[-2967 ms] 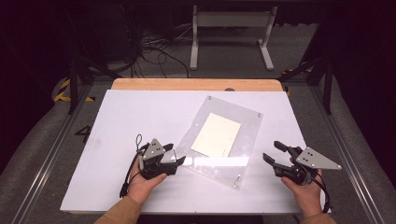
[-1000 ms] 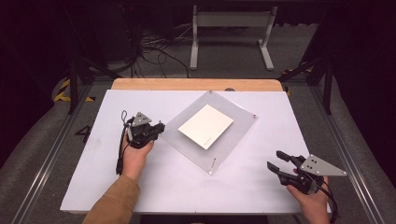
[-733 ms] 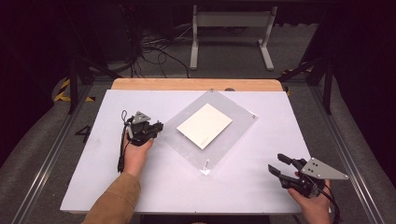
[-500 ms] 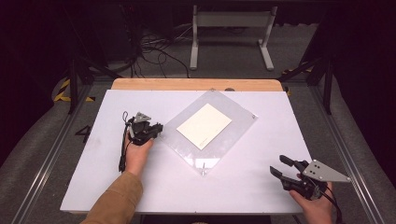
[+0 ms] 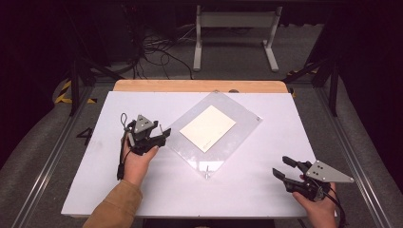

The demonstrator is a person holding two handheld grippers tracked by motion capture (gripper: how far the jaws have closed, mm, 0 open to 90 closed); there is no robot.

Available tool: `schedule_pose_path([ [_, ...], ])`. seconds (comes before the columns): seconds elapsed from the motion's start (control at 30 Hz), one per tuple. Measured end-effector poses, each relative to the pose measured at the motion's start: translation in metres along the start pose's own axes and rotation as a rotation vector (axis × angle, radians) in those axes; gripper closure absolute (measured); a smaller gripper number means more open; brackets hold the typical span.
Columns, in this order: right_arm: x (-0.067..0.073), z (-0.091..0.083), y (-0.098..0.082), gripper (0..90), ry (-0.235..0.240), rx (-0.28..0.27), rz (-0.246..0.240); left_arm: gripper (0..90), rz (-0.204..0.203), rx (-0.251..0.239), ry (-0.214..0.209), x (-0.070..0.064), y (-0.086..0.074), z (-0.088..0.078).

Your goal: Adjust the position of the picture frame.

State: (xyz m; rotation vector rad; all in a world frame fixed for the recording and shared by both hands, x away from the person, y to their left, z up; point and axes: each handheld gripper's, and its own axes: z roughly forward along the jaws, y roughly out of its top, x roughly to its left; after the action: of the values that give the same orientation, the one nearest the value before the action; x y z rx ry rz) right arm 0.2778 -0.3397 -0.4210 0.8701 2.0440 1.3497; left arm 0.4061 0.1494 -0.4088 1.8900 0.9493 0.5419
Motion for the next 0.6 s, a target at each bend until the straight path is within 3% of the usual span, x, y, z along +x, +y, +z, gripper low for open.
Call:
schedule_pose_path([
  [0.2, 0.0, 0.002, 0.0, 41.8, 0.012, 0.006, 0.002, 30.7, 0.004, -0.006, -0.179, -0.026, 0.003, 0.0],
  [0.3, -0.001, 0.001, -0.001, 41.8, 0.01, 0.009, 0.004, 28.3, 0.039, -0.006, -0.237, -0.041, 0.005, 0.001],
  [0.4, -0.002, 0.0, -0.002, 41.6, 0.007, 0.005, 0.009, 27.9, 0.039, -0.021, -0.309, -0.053, 0.006, 0.001],
  [0.43, -0.002, 0.0, -0.002, 41.6, 0.007, 0.005, 0.009, 27.8, 0.039, -0.021, -0.309, -0.053, 0.006, 0.001],
  [0.5, -0.003, 0.0, -0.002, 41.5, 0.007, 0.006, 0.013, 27.6, 0.057, -0.019, -0.368, -0.064, 0.007, 0.001],
  [0.6, -0.003, 0.0, -0.002, 41.3, 0.011, 0.006, 0.016, 26.5, 0.069, -0.011, -0.417, -0.074, 0.005, 0.003],
])
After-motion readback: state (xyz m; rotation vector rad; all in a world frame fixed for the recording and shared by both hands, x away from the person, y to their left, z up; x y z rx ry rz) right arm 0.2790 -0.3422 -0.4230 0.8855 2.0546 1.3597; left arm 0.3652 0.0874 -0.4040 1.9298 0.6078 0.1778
